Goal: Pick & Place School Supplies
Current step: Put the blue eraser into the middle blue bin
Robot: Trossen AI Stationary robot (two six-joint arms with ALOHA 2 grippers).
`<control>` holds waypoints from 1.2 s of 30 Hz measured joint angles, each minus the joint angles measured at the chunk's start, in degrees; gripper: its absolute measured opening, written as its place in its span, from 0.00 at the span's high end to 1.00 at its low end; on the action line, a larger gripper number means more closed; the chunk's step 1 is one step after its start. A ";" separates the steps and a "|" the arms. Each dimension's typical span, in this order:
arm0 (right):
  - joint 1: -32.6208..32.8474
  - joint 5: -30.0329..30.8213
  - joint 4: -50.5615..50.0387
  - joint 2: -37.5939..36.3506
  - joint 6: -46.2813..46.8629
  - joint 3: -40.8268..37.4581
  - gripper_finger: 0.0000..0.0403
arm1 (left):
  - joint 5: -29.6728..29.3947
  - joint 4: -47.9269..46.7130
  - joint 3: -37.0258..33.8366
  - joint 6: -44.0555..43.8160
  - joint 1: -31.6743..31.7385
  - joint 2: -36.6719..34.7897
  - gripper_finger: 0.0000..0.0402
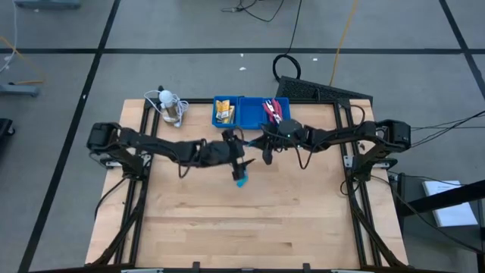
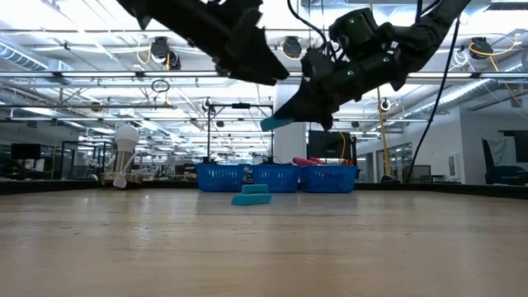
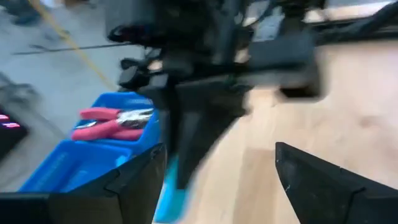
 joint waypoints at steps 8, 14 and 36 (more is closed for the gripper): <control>-2.55 10.27 2.10 0.01 -3.49 0.00 0.93 | 18.85 19.91 -13.27 -3.37 7.92 -3.48 0.26; -5.12 12.55 4.30 1.46 -3.90 0.02 0.93 | 19.50 40.07 -25.04 -12.12 13.39 -3.45 0.26; -14.99 13.05 2.50 19.20 -5.09 13.51 0.90 | 19.63 40.19 -26.58 -14.72 15.24 -3.50 0.25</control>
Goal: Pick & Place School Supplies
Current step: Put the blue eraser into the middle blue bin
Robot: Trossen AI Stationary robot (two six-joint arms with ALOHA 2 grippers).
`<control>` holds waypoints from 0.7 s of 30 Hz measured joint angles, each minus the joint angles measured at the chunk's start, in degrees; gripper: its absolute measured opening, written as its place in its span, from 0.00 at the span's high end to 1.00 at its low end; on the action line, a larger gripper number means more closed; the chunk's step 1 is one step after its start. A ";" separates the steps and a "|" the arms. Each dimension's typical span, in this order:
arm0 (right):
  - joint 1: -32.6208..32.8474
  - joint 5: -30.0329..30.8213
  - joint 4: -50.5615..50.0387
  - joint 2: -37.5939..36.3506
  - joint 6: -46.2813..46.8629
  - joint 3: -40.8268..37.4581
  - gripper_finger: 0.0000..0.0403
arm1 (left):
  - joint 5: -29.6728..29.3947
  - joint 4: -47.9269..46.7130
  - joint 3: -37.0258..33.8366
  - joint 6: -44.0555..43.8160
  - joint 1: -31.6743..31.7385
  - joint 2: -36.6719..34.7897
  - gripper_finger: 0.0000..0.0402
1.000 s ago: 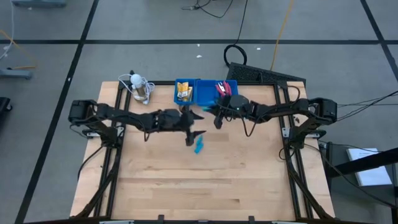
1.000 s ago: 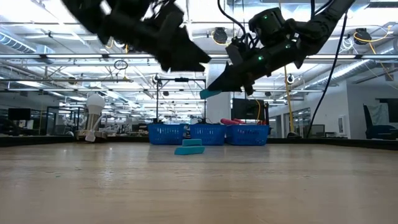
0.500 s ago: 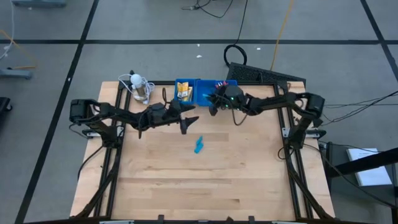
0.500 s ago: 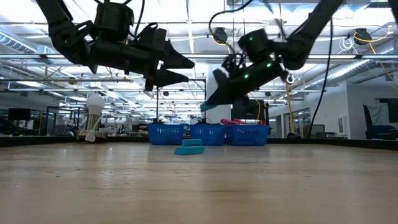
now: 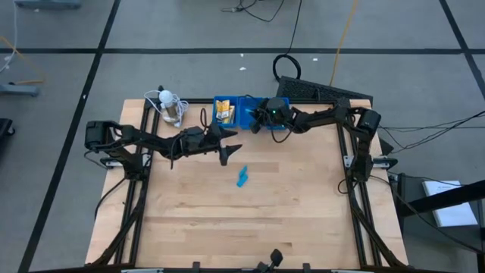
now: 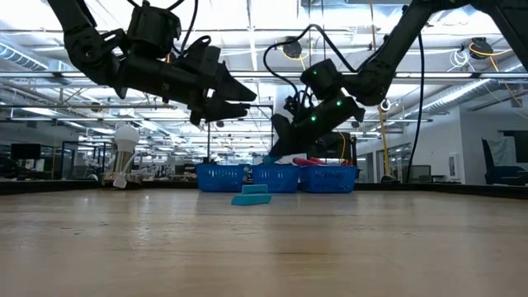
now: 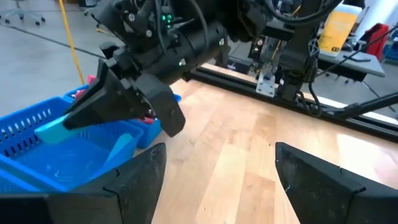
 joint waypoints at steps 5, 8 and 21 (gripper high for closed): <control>0.00 0.00 0.02 -0.01 -0.30 -0.02 0.88 | -0.03 -0.42 -0.02 0.39 0.02 0.00 0.23; 0.00 -0.04 -0.10 -0.01 -1.06 -0.02 0.81 | -0.03 -0.50 -0.02 0.37 0.02 0.00 0.23; 0.60 -7.74 -4.32 -6.20 -1.39 -0.11 0.49 | 0.17 -3.68 -0.02 -2.90 -0.17 0.02 0.22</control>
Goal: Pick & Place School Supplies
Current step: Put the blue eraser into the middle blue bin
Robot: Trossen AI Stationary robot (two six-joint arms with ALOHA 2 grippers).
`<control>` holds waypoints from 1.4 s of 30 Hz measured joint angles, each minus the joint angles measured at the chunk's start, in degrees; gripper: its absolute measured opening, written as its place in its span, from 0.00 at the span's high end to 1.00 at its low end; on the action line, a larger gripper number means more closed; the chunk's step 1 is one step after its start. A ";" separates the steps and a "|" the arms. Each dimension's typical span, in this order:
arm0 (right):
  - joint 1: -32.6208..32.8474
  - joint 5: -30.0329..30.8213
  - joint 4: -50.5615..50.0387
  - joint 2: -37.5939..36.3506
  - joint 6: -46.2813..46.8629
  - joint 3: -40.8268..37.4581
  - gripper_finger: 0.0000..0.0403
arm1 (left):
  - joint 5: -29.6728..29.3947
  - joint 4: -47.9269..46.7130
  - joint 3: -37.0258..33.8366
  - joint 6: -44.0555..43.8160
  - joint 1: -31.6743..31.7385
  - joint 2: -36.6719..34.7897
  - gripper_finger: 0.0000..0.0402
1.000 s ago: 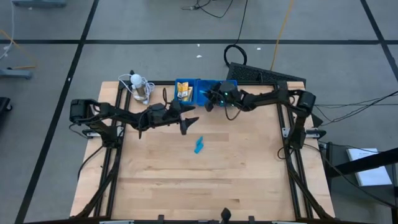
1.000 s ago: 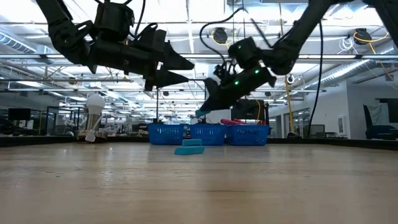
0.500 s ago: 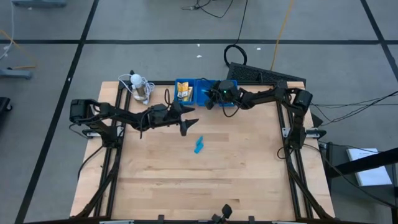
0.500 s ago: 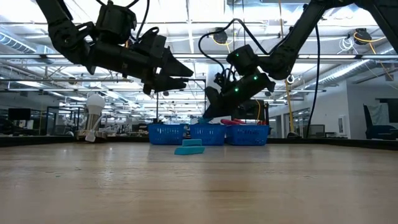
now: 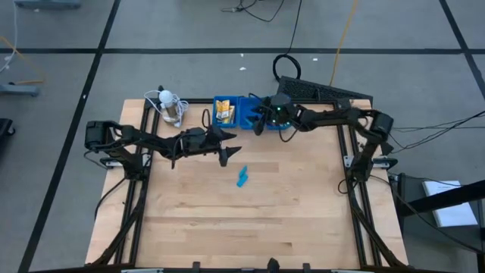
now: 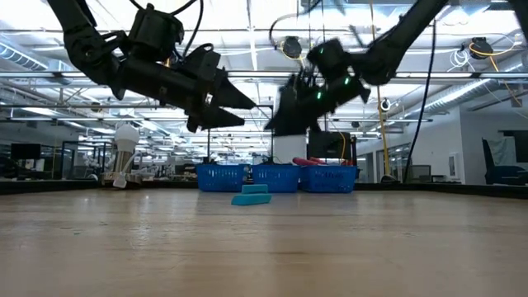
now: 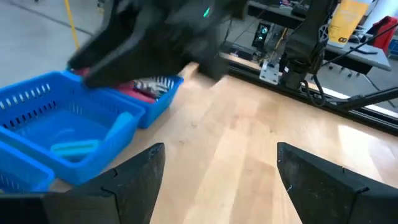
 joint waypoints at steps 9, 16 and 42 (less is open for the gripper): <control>5.23 -5.70 -15.16 -14.96 -0.46 0.06 0.51 | -0.25 -18.42 3.86 -3.39 -6.36 0.04 0.24; 10.38 -4.40 -21.83 -20.54 -0.84 0.02 0.51 | -9.16 -40.34 14.37 -3.19 -12.95 1.48 0.25; 17.46 5.03 -19.50 -20.82 -0.91 -3.10 0.51 | -11.39 -38.47 17.46 -14.64 -15.03 16.10 0.29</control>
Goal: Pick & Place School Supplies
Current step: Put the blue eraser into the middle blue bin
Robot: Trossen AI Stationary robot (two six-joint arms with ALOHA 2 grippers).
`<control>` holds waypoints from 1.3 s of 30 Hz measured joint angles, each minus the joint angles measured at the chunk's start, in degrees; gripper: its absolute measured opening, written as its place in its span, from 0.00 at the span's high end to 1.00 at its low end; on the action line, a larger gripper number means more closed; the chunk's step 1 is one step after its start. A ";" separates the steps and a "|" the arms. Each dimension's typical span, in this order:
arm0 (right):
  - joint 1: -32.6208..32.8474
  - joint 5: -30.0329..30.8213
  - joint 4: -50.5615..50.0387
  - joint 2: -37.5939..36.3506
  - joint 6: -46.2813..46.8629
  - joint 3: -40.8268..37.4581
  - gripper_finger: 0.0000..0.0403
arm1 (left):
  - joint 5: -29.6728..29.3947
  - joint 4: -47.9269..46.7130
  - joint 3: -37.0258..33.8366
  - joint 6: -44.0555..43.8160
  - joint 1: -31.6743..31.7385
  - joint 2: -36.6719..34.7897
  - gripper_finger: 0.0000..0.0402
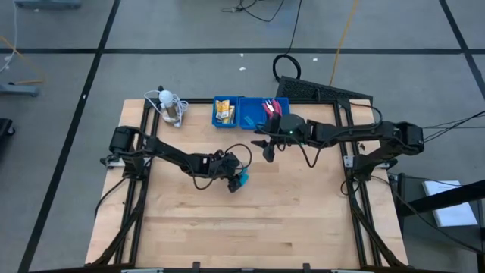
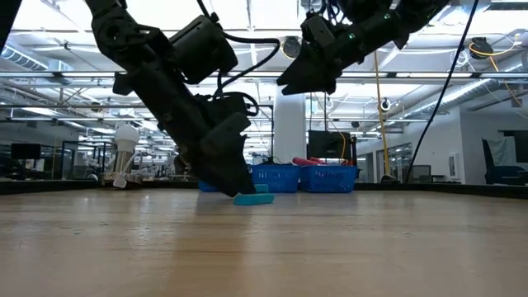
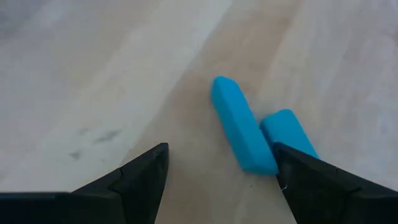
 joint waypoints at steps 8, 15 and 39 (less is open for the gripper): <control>0.00 0.00 2.47 0.02 0.06 -2.26 0.51 | -2.04 0.26 0.00 -0.28 0.61 0.55 0.31; -0.02 0.00 2.76 0.02 -0.57 -2.26 0.51 | -1.46 0.33 0.02 4.42 0.48 0.88 0.35; -0.02 -0.02 2.46 0.02 -0.99 -2.26 0.51 | 1.49 3.54 0.00 23.58 0.50 0.90 0.66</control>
